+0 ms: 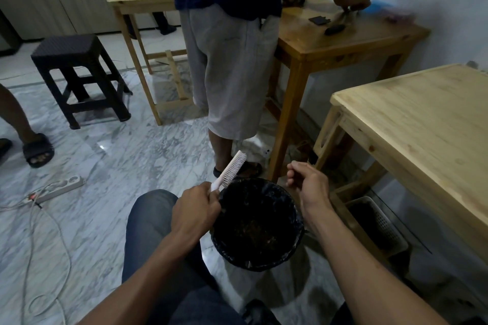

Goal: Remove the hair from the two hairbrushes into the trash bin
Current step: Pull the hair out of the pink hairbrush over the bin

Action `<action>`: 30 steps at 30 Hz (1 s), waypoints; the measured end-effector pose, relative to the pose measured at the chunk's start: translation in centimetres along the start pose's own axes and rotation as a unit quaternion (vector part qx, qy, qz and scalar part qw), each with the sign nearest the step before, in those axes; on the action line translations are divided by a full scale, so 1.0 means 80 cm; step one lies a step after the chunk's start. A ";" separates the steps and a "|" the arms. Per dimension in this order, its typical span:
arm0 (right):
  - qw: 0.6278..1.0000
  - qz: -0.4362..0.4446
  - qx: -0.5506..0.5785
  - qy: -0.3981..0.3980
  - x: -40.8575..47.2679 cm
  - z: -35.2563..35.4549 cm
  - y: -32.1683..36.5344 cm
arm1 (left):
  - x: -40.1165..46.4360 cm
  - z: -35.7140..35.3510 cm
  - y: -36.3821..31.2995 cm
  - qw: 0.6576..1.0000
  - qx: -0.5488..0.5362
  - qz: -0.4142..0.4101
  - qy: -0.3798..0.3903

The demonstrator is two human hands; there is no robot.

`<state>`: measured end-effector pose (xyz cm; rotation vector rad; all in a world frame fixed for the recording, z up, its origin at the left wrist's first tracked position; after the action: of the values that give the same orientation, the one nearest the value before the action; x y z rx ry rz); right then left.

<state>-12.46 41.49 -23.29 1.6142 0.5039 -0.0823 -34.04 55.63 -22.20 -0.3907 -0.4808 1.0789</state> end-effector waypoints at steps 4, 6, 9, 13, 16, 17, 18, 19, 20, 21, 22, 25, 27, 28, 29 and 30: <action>0.989 0.014 -0.148 0.018 0.000 -0.002 -0.013 | -0.002 0.001 -0.005 1.000 -0.008 0.001 0.004; 0.965 0.054 -0.255 0.029 -0.003 -0.003 -0.018 | -0.003 0.001 -0.008 1.000 -0.015 0.005 0.004; 0.910 0.143 -0.377 0.099 -0.005 -0.012 -0.027 | -0.004 0.000 -0.014 1.000 -0.028 0.006 0.011; 0.894 0.121 -0.410 0.134 -0.001 -0.019 -0.045 | -0.007 -0.001 -0.019 0.999 -0.035 0.000 0.031; 0.921 0.117 -0.354 0.110 -0.008 -0.020 -0.032 | -0.008 -0.004 -0.017 0.998 -0.041 0.005 0.039; 0.925 0.115 -0.347 0.101 -0.009 -0.021 -0.031 | -0.008 -0.005 -0.016 0.998 -0.045 0.009 0.041; 0.926 0.107 -0.346 0.102 -0.011 -0.023 -0.028 | -0.008 -0.006 -0.015 0.998 -0.050 0.012 0.043; 0.928 0.101 -0.341 0.108 -0.012 -0.026 -0.029 | -0.008 -0.007 -0.016 0.997 -0.058 0.014 0.046; 0.928 0.088 -0.341 0.123 -0.012 -0.030 -0.031 | -0.009 -0.007 -0.017 0.996 -0.068 0.014 0.051; 0.931 0.070 -0.331 0.138 -0.014 -0.035 -0.032 | -0.010 -0.008 -0.021 0.995 -0.080 0.011 0.058; 0.934 0.051 -0.317 0.155 -0.018 -0.038 -0.032 | -0.011 -0.009 -0.024 0.993 -0.093 0.007 0.066; 0.960 0.027 -0.234 0.153 -0.021 -0.045 -0.028 | -0.016 -0.011 -0.033 0.988 -0.130 -0.003 0.086; 0.963 0.055 -0.234 0.119 -0.018 -0.044 -0.022 | -0.018 -0.011 -0.035 0.987 -0.133 -0.010 0.093; 0.957 0.079 -0.256 0.108 -0.016 -0.044 -0.020 | -0.018 -0.012 -0.036 0.987 -0.127 -0.012 0.097; 0.950 0.100 -0.278 0.102 -0.013 -0.044 -0.020 | -0.018 -0.012 -0.036 0.987 -0.122 -0.010 0.101; 0.942 0.115 -0.297 0.102 -0.012 -0.044 -0.020 | -0.018 -0.012 -0.037 0.987 -0.118 -0.003 0.107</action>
<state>-14.78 44.66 -24.05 1.0766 0.4398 0.3843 -31.89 52.98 -21.74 -0.7057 -0.4188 0.9630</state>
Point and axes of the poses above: each hand's wrist, its own x-axis towards the middle knuckle, its own z-axis out of the back of the hand, y = z × x, the point moved 5 cm from there along x, towards the middle knuckle, and after that the axes turned 13 degrees about -y, right-handed, at the moved point
